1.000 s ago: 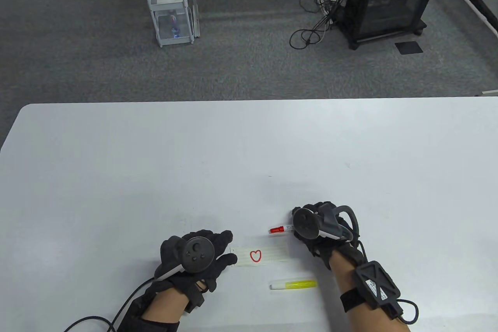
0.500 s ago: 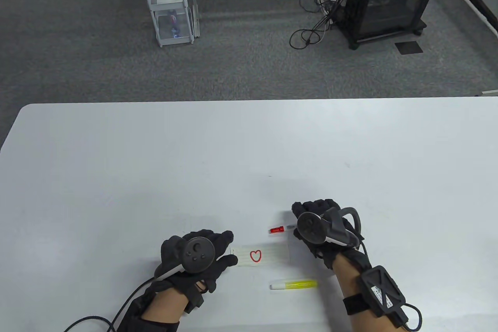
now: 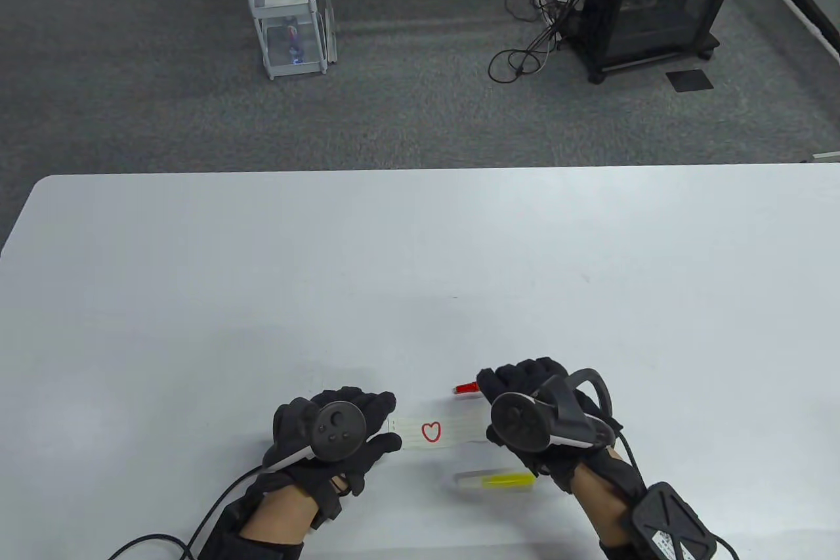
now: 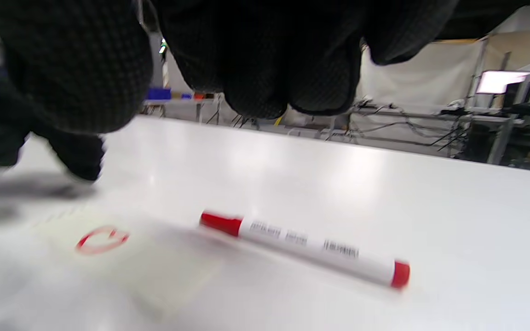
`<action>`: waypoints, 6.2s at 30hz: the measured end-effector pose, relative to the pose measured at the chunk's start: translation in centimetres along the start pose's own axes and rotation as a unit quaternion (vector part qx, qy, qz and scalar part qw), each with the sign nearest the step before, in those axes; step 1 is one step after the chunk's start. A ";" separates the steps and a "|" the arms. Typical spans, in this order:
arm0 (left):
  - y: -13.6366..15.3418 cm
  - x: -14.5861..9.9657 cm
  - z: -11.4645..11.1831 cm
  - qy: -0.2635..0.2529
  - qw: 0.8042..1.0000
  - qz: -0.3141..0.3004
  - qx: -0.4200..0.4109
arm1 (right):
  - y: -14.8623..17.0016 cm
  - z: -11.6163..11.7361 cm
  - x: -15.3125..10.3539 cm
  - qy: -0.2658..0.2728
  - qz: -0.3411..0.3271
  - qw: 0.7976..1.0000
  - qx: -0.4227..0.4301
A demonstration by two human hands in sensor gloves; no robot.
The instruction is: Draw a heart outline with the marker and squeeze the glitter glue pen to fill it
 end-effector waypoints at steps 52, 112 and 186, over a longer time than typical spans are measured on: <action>-2.2 -0.3 -0.4 -0.032 0.994 -0.098 -0.020 | -6.7 2.1 3.8 0.048 -0.037 0.996 -0.072; -0.3 0.3 0.1 -0.080 0.987 -0.058 -0.126 | 1.2 7.0 2.0 0.004 0.152 0.806 0.572; -3.5 0.9 -3.9 0.096 0.981 -0.078 0.151 | 1.9 8.4 4.3 0.018 0.106 0.936 0.335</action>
Point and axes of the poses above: the tracker on the back of each hand, its own y axis roughly to the little-finger side, its own x axis roughly from the wrist to the fingertips, z = x × y, the point moved 2 cm from there along x, roughly from the wrist to the fingertips, and after that the axes turned 5 degrees about -x, right-handed, at the moved point
